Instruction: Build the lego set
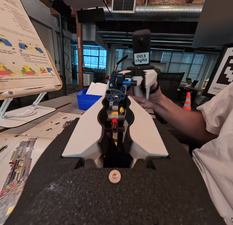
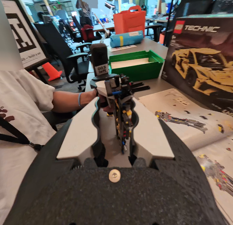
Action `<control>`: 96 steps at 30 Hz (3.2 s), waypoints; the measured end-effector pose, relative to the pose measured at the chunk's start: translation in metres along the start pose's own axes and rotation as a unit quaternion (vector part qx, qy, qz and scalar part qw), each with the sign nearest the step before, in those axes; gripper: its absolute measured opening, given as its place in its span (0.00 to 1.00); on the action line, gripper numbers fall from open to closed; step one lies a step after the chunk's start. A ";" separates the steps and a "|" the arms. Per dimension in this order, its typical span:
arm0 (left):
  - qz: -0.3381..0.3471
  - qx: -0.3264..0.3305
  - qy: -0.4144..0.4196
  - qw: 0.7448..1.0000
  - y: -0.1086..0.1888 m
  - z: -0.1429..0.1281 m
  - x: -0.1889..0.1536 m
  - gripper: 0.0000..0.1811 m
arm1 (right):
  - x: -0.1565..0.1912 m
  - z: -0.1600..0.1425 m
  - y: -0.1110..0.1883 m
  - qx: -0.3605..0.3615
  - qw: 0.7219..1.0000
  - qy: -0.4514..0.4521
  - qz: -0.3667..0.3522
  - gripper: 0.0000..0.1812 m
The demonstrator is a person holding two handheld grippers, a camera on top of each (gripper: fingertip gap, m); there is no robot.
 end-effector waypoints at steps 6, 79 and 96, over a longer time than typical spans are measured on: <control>-0.004 0.000 0.009 1.000 0.000 0.000 0.002 0.13 | -0.006 0.002 -0.003 -0.040 0.999 0.004 -0.003 0.25; 0.062 0.110 -0.099 0.987 -0.007 0.028 -0.019 0.14 | -0.004 0.004 0.001 -0.096 0.991 0.071 0.052 0.13; 0.053 0.084 -0.087 0.991 -0.008 0.026 -0.023 0.12 | -0.003 0.003 0.004 -0.091 0.992 0.056 0.061 0.12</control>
Point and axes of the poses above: each gripper's, where its closed fingertips meet, y back along the fingers, z out of its top, x = y × z across the jaws, the point moved 3 cm from there along y, back along the fingers, and after that the axes turned 1 degree about -z, right-handed, at the moved point
